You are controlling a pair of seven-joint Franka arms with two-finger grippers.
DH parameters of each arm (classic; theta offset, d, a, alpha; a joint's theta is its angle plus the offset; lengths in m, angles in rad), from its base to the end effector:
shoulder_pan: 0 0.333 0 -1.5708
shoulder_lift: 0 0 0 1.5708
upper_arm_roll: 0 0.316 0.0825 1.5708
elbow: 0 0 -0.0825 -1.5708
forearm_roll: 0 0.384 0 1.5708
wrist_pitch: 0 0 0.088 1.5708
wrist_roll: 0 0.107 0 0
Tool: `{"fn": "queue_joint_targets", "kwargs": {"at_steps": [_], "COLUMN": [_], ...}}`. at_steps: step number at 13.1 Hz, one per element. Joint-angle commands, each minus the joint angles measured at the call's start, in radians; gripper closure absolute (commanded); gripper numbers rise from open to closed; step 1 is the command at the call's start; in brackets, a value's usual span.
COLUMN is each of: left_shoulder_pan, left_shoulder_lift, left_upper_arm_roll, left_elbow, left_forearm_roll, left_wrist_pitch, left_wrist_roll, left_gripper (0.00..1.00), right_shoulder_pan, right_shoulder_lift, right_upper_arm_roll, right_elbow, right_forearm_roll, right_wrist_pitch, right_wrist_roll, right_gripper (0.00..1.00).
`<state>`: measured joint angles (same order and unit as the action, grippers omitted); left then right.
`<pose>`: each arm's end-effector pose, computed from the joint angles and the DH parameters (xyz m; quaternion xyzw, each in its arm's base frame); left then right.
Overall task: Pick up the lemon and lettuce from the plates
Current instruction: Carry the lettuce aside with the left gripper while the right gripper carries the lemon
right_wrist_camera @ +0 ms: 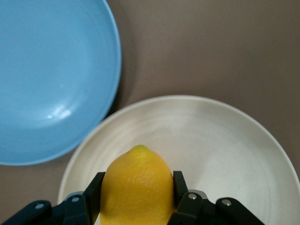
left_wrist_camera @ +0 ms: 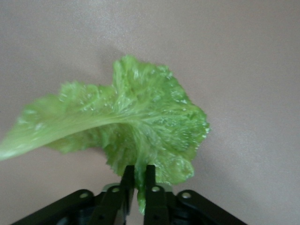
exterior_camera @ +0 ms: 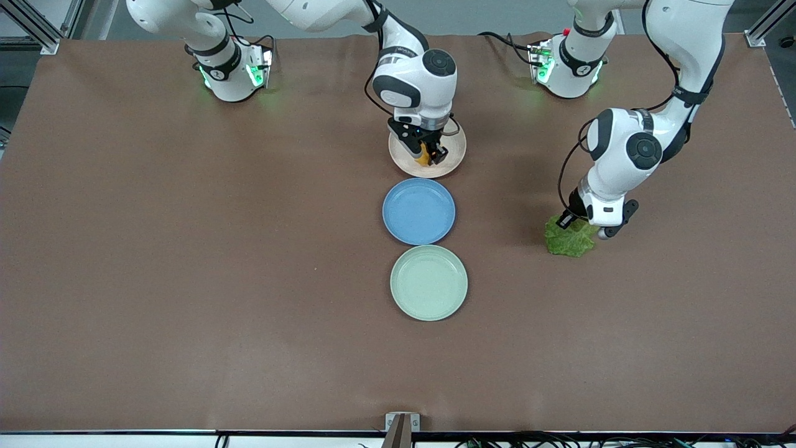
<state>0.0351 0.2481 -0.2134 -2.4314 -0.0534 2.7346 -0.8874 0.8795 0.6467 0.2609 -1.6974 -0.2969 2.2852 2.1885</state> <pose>0.4889 -0.0892 0.2128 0.9266 0.3730 0.0067 0.0471 0.3027 0.6009 0.2263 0.9005 -0.4335 0.0331 0.0109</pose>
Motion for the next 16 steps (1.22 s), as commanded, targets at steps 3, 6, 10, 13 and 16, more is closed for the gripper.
{"fn": "queue_joint_targets", "kwargs": {"at_steps": [3, 6, 10, 13, 16], "left_shoulder_pan": [0.005, 0.005, 0.029, 0.060, 0.065], "left_shoulder_lift": [-0.035, -0.035, -0.043, -0.075, -0.156], "left_upper_arm_roll": [-0.009, -0.008, -0.007, -0.009, -0.008], "left_elbow": [0.031, 0.089, 0.196, 0.277, 0.308], "left_forearm_roll": [-0.009, -0.009, 0.053, 0.053, 0.041], "left_wrist_pitch": [0.002, -0.010, -0.212, -0.395, -0.489], "left_wrist_roll": [0.073, 0.076, 0.447, 0.759, 0.818], "left_gripper": [0.00, 0.01, 0.02, 0.01, 0.01], "right_shoulder_pan": [-0.174, -0.305, -0.523, -0.684, -0.844], "right_shoulder_lift": [-0.192, -0.274, -0.341, -0.381, -0.398], "right_upper_arm_roll": [0.054, 0.054, 0.052, 0.052, 0.052], "right_elbow": [-0.024, -0.030, -0.091, -0.142, -0.197], "right_forearm_roll": [0.116, 0.191, 0.197, 0.197, 0.199], "right_wrist_pitch": [-0.154, -0.271, -0.322, -0.316, -0.287], "right_wrist_roll": [-0.547, -0.891, -1.284, -1.533, -1.800], "right_gripper": [0.99, 0.98, 0.98, 0.98, 0.98]}}
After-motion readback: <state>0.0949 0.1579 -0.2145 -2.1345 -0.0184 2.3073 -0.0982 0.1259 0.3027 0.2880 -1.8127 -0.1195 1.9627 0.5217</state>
